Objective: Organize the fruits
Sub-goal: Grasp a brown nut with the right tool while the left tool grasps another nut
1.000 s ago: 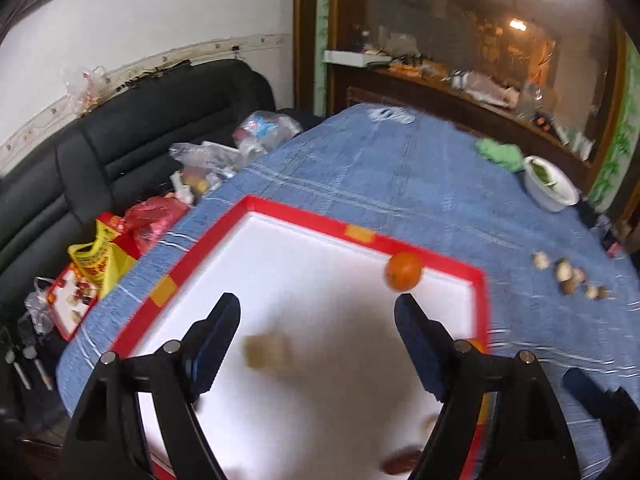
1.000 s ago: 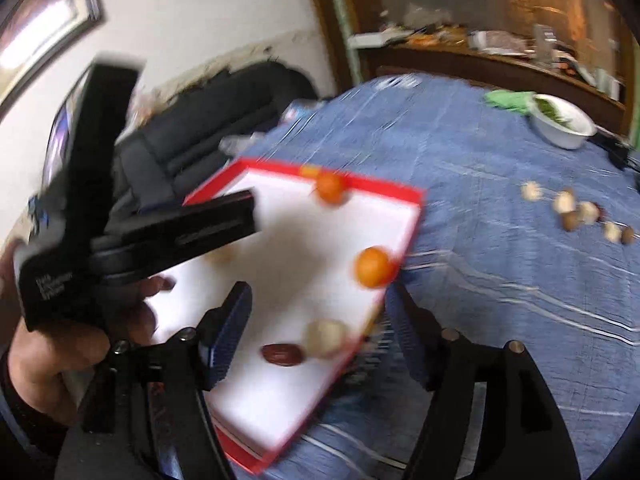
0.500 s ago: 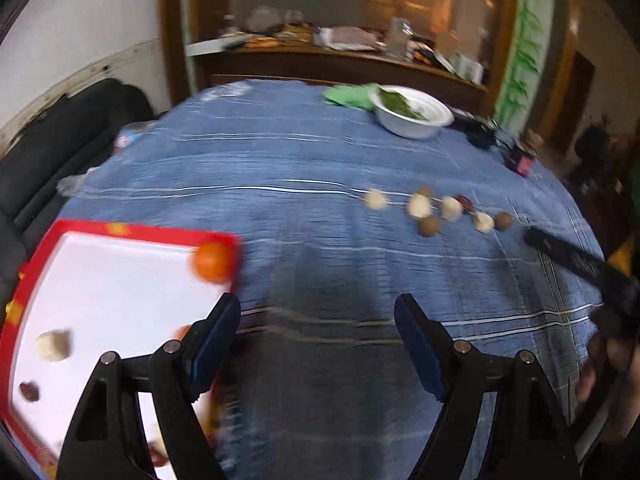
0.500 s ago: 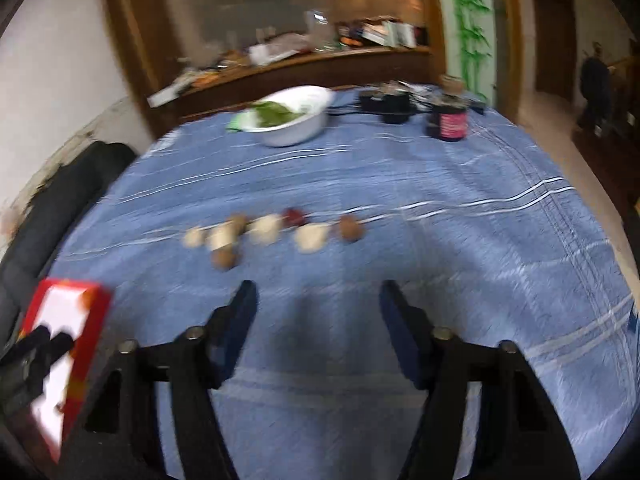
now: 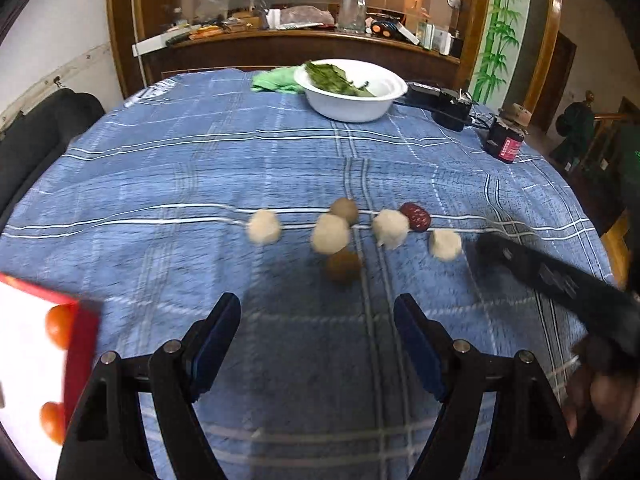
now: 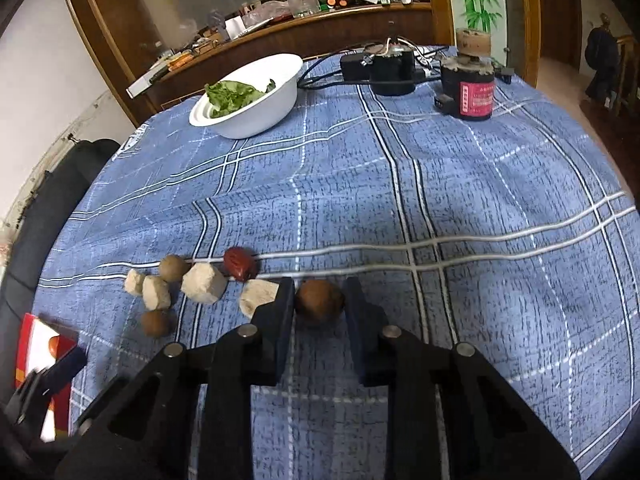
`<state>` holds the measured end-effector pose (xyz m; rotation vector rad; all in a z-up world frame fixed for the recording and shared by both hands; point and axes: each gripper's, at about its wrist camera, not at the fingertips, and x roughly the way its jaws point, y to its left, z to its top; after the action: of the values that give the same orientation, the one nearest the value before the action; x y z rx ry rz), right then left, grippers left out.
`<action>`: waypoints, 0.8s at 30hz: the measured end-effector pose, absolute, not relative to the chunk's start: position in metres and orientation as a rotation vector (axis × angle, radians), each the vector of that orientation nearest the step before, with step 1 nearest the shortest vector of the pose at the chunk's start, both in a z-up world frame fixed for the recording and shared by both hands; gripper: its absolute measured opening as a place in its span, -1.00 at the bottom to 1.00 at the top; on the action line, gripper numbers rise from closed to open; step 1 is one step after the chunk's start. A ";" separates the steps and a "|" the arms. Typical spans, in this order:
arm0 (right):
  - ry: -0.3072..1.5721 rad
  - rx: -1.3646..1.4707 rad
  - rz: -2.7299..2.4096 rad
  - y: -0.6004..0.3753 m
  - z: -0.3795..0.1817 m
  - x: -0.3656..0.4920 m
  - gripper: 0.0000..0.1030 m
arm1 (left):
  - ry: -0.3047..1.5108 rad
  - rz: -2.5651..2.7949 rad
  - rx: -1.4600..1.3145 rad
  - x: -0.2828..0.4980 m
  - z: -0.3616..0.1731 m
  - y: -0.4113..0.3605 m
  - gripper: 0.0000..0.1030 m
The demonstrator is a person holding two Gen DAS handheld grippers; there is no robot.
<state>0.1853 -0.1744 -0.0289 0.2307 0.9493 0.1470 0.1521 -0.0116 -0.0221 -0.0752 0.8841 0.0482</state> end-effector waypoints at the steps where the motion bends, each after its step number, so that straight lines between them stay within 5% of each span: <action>1: 0.947 0.241 0.150 -0.177 -0.028 0.181 -0.49 | 0.884 0.047 -0.073 0.154 -0.024 -0.014 0.53; 4: 0.927 0.253 0.153 -0.185 -0.024 0.165 -0.49 | 0.901 0.048 -0.064 0.167 -0.031 -0.022 0.45; 9: 0.893 0.251 0.181 -0.185 -0.010 0.139 -0.49 | 0.899 0.093 -0.017 0.177 -0.033 -0.027 -0.61; 24: 0.908 0.147 0.223 -0.149 -0.008 0.054 -0.48 | 0.925 0.095 -0.010 0.083 -0.020 -0.003 -0.62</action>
<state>0.0538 -0.1487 -0.0081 0.1472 0.9081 0.2230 0.0833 -0.0033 -0.0197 -0.0095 0.9255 0.0945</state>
